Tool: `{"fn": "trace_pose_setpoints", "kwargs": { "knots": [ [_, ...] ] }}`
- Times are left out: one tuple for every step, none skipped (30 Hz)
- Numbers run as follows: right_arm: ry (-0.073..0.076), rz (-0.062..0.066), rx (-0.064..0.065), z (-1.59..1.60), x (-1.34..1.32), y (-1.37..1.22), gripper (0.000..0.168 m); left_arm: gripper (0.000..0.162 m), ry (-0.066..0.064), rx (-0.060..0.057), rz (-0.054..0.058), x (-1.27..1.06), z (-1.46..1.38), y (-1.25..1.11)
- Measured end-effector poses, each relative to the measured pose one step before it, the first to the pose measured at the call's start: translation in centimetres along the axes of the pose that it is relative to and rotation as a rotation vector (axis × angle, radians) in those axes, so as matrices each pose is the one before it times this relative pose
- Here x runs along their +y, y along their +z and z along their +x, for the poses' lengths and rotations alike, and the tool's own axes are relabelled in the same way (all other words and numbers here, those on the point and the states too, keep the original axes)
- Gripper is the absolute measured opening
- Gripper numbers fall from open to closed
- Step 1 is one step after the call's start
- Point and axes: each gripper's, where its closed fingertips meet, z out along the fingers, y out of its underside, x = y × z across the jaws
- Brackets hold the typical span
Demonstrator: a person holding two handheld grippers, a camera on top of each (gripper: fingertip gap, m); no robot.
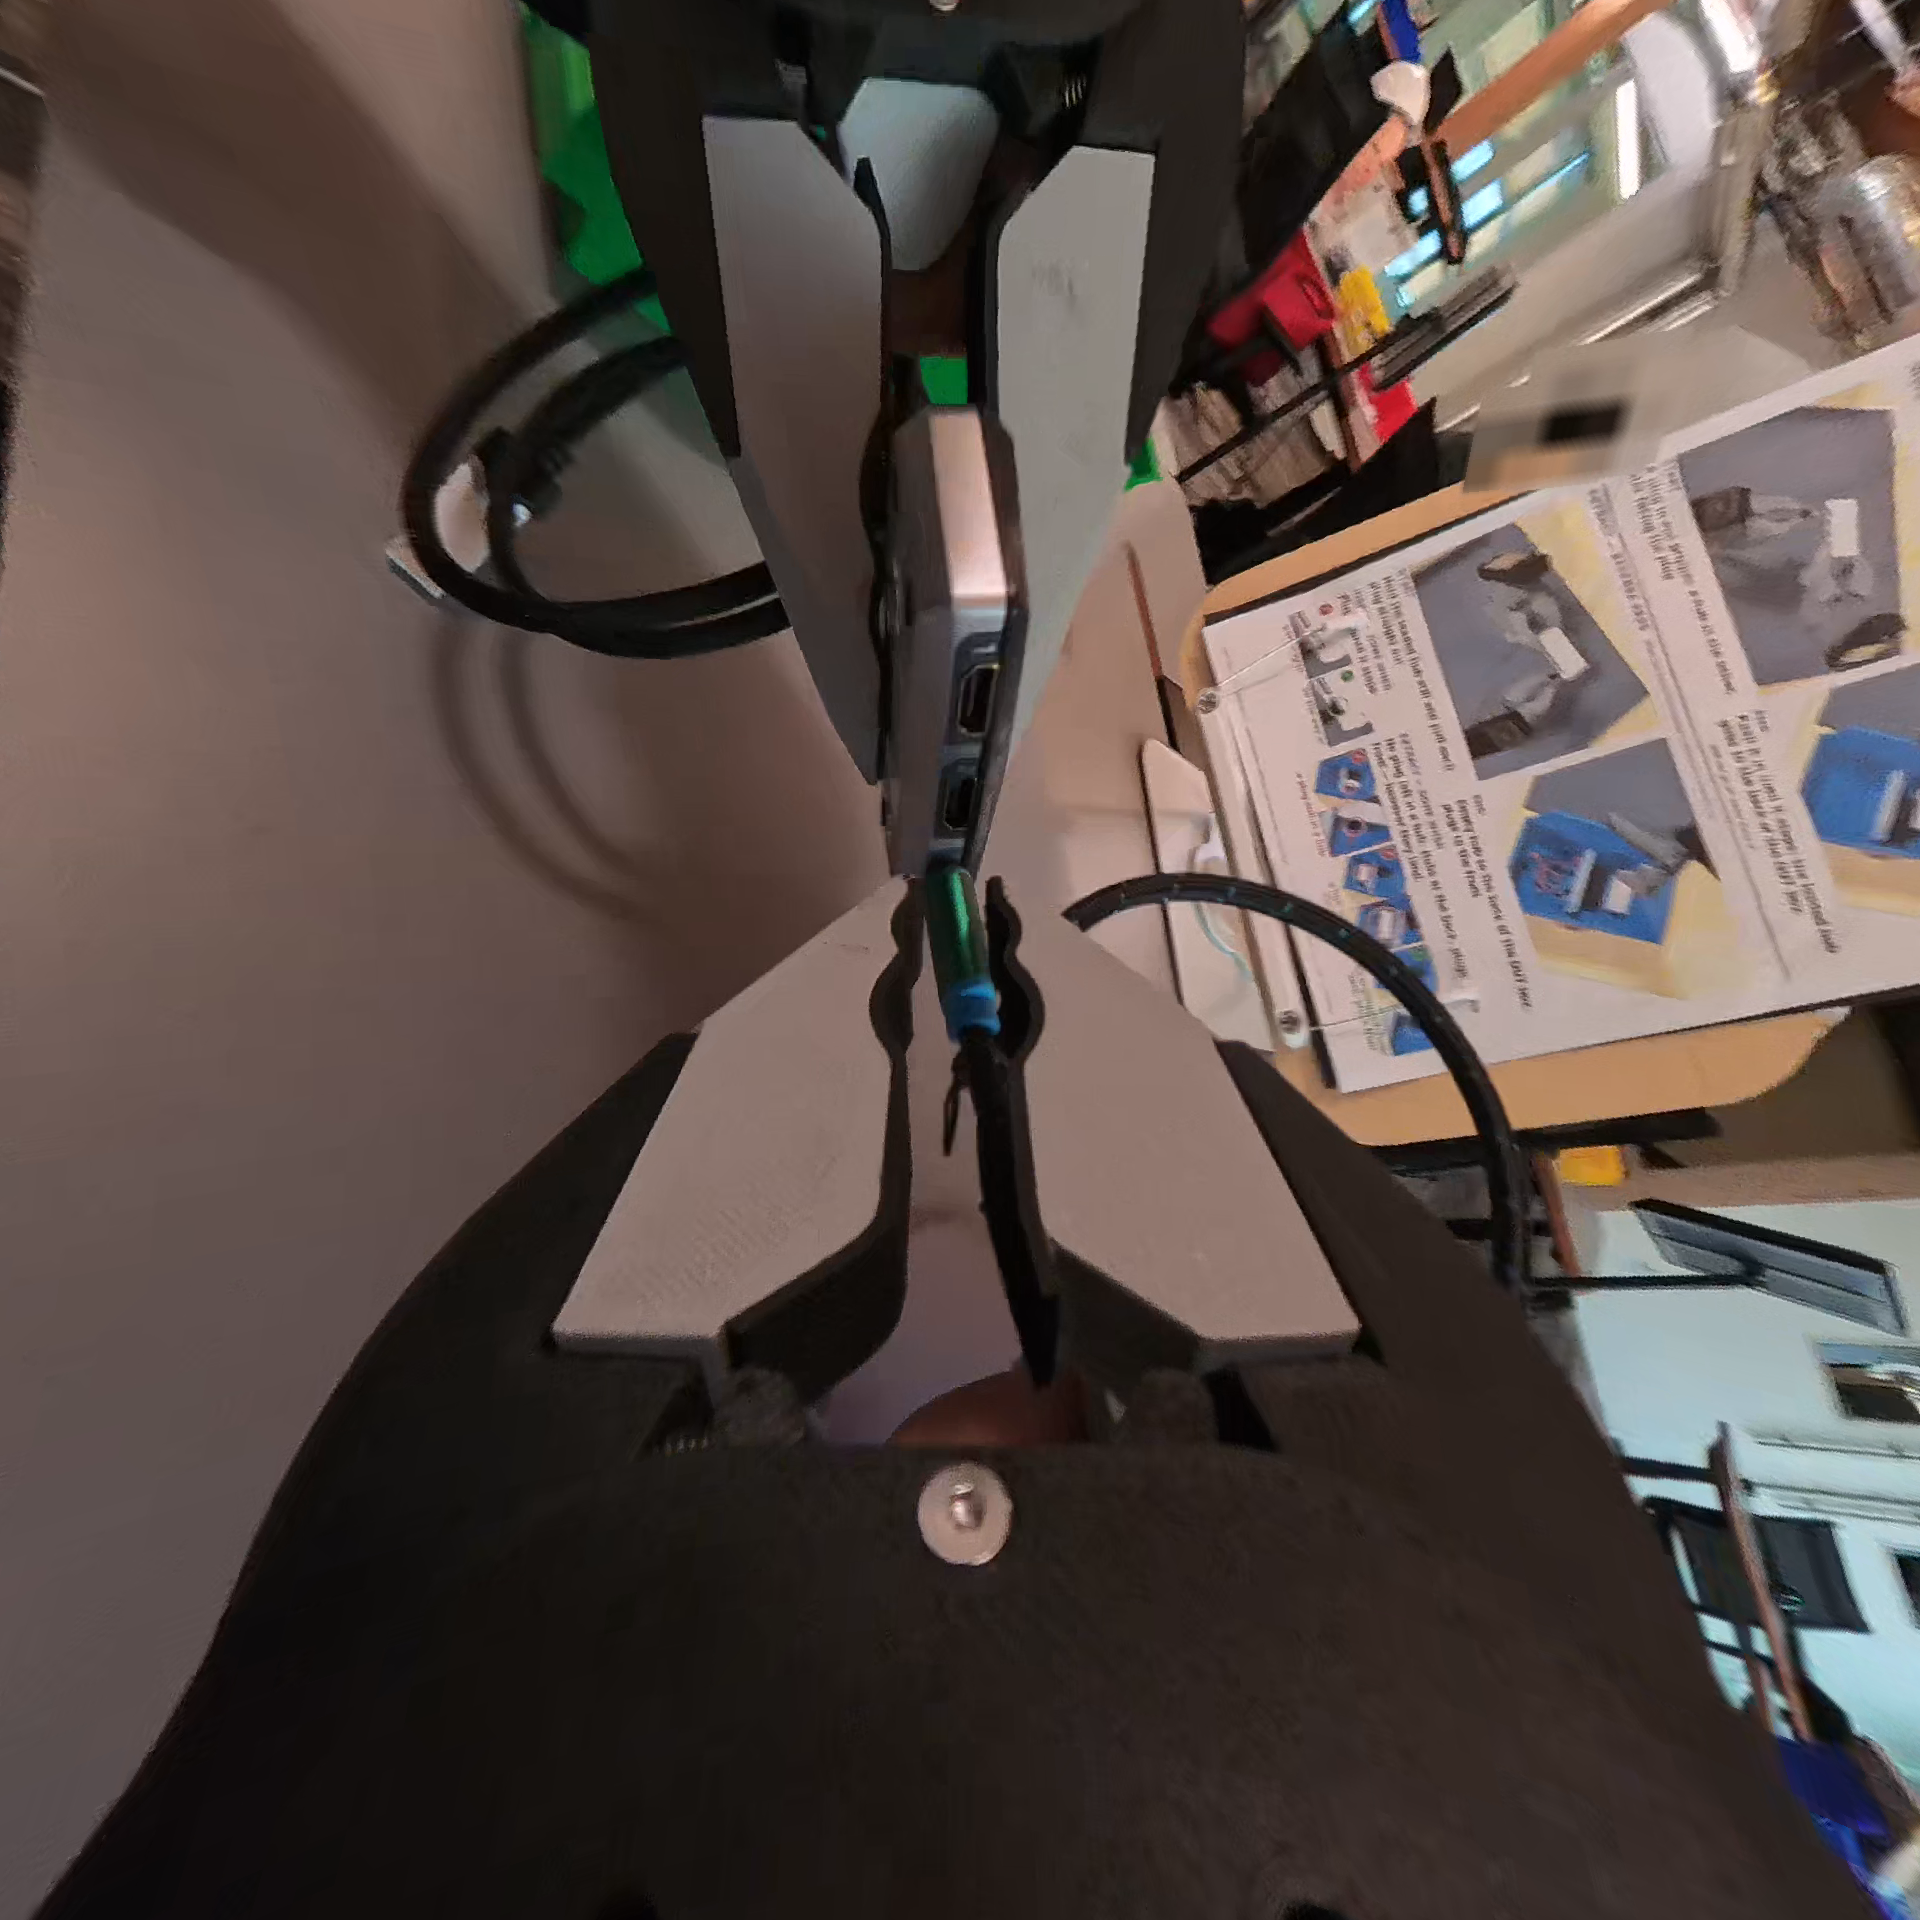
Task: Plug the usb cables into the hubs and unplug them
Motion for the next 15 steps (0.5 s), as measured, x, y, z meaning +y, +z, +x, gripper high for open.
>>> {"fn": "trace_pose_setpoints", "kwargs": {
  "knots": [
    [0.0100,-0.0048,-0.0156,-0.041,-0.037,0.043,0.008,0.019,0.0406,-0.0115,-0.0132,-0.040,0.072,0.054],
    [-0.0008,-0.0167,0.0014,0.198,0.116,0.135,0.006,0.019,0.0376,-0.0062,-0.0102,-0.128,0.157,0.042],
    [-0.0048,-0.0151,0.0006,0.115,0.047,0.118,0.005,0.019,0.0299,0.0001,-0.0068,-0.197,0.230,0.050],
    [-0.0104,-0.0306,-0.0028,0.016,0.225,0.144,0.004,0.019,0.0250,0.0031,0.0002,-0.265,0.249,0.049],
    [-0.0213,-0.0360,0.0019,-0.006,0.271,0.145,0.000,0.019,0.0080,-0.0012,-0.0095,-0.115,0.092,0.077],
    [-0.0272,-0.0237,0.0049,-0.056,0.099,0.090,0.000,0.018,0.0094,-0.0135,-0.0107,0.015,-0.138,0.084],
    [-0.0229,-0.0196,0.0115,0.031,0.073,0.082,0.000,0.018,0.0003,-0.0059,-0.0045,0.029,-0.104,0.062],
    [-0.0129,-0.0171,0.0136,0.071,0.105,0.075,0.000,0.019,-0.0037,-0.0047,-0.0015,0.075,-0.094,0.079],
    [-0.0021,-0.0139,0.0055,-0.020,0.112,0.064,0.000,0.019,-0.0036,-0.0028,0.0003,0.070,-0.026,0.110],
    [0.0051,-0.0114,-0.0065,-0.175,0.139,0.027,0.000,0.019,-0.0027,0.0047,-0.0013,0.052,0.120,0.104],
    [0.0062,-0.0103,-0.0140,-0.231,0.177,-0.045,0.003,0.019,0.0006,0.0059,-0.0072,0.096,0.146,0.107],
    [0.0088,-0.0064,-0.0162,-0.199,0.183,-0.125,0.010,0.019,0.0066,-0.0033,-0.0102,0.142,0.018,0.096],
    [0.0153,0.0030,-0.0252,-0.249,0.090,-0.270,0.017,0.019,0.0042,-0.0035,-0.0125,0.193,-0.026,0.067],
    [0.0245,0.0194,-0.0353,-0.357,-0.120,-0.356,0.024,0.019,-0.0065,0.0005,-0.0119,0.238,-0.075,0.036],
    [0.0404,0.0328,-0.0172,-0.100,-0.332,-0.330,0.043,0.019,-0.0124,-0.0038,-0.0023,0.134,-0.219,-0.011]
  ]
}}
